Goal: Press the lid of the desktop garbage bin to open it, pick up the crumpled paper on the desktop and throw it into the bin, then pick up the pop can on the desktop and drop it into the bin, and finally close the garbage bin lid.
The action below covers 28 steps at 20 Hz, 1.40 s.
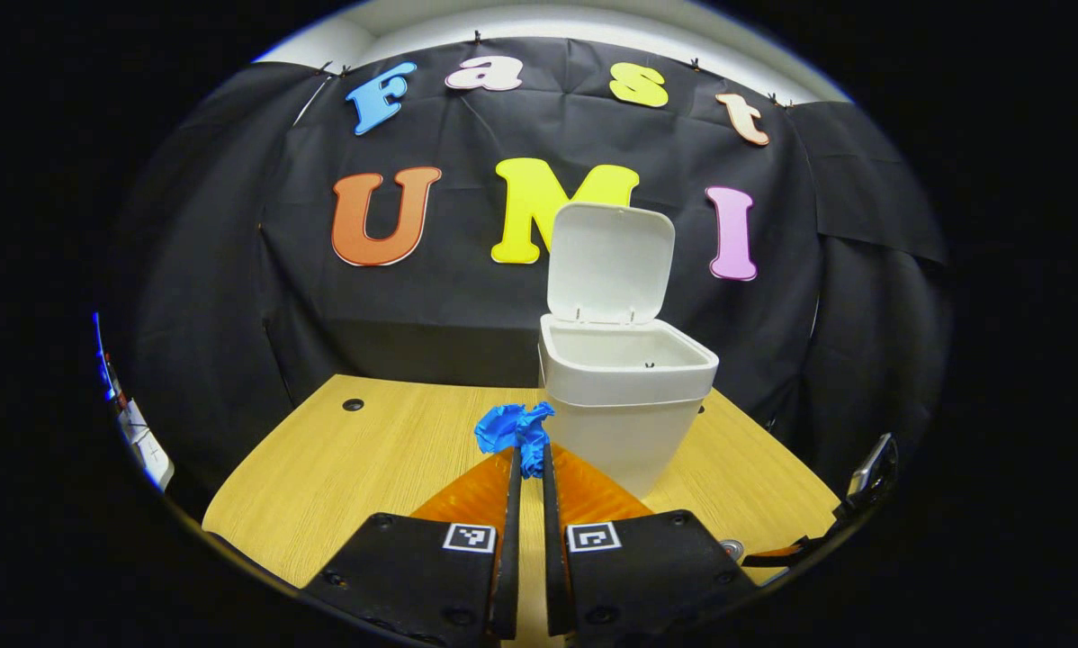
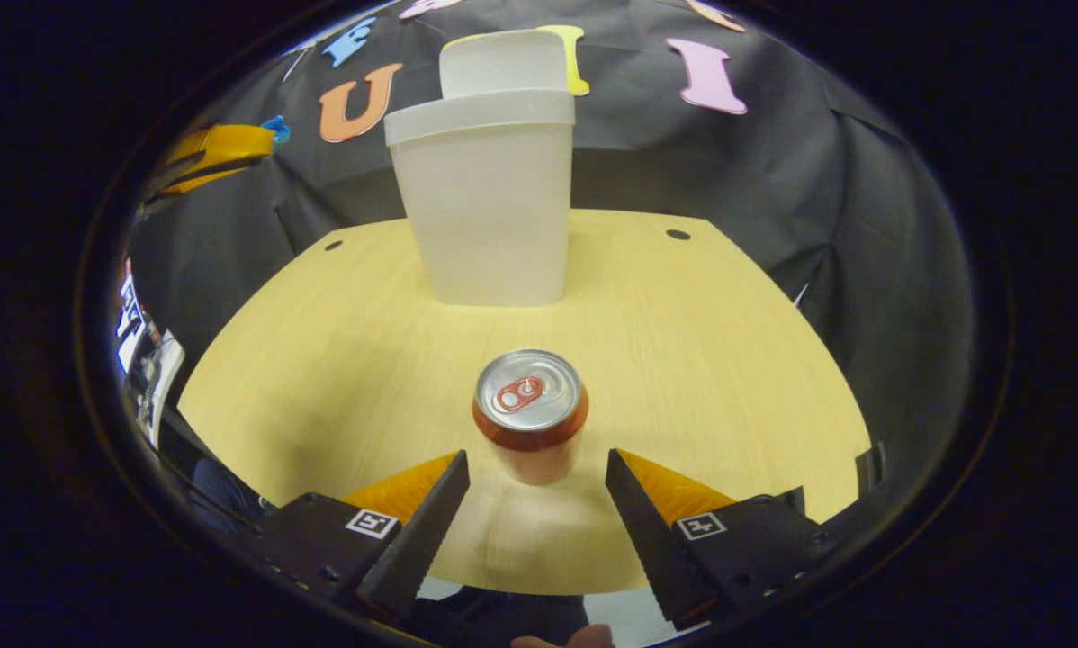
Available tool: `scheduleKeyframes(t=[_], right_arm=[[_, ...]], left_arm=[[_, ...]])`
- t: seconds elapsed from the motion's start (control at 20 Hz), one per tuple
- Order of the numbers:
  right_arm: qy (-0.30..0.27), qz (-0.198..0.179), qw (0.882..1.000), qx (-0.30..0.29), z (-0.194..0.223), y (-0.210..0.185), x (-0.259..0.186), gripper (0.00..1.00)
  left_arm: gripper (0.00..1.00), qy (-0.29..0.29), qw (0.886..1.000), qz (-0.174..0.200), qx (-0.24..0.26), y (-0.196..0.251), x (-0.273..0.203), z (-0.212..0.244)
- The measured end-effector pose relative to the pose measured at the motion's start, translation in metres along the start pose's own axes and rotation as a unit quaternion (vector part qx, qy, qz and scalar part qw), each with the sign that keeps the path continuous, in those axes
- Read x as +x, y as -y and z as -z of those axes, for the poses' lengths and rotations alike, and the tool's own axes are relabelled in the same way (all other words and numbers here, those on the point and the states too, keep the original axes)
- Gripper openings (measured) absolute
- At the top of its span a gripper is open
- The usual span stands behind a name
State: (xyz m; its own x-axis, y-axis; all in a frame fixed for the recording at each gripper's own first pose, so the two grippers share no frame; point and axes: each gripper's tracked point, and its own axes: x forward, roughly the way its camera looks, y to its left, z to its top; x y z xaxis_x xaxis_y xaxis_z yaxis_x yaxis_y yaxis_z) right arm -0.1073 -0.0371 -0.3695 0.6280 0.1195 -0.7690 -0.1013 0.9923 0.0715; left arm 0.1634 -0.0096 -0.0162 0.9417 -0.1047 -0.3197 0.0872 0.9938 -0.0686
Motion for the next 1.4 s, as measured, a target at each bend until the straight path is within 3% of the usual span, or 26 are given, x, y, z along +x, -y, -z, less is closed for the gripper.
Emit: scheduleKeyframes(t=[0.7,0.85,1.0,1.4], right_arm=[[-0.017,-0.003,1.0,0.009,-0.002,-0.003,0.046,0.97],[-0.018,-0.001,1.0,0.003,-0.005,0.0,0.048,0.85],[-0.019,-0.006,1.0,-0.005,-0.009,-0.001,0.044,0.83],[0.025,-0.016,0.999,-0.026,-0.085,0.007,0.0,0.82]], left_arm=[[0.15,0.018,1.0,-0.009,0.0,-0.006,-0.011,-0.026],[0.15,0.021,1.0,-0.01,0.003,-0.006,-0.01,-0.03],[0.14,0.027,1.0,-0.01,0.0,-0.004,-0.008,-0.038],[0.15,0.072,0.997,0.002,-0.002,0.016,0.016,-0.096]])
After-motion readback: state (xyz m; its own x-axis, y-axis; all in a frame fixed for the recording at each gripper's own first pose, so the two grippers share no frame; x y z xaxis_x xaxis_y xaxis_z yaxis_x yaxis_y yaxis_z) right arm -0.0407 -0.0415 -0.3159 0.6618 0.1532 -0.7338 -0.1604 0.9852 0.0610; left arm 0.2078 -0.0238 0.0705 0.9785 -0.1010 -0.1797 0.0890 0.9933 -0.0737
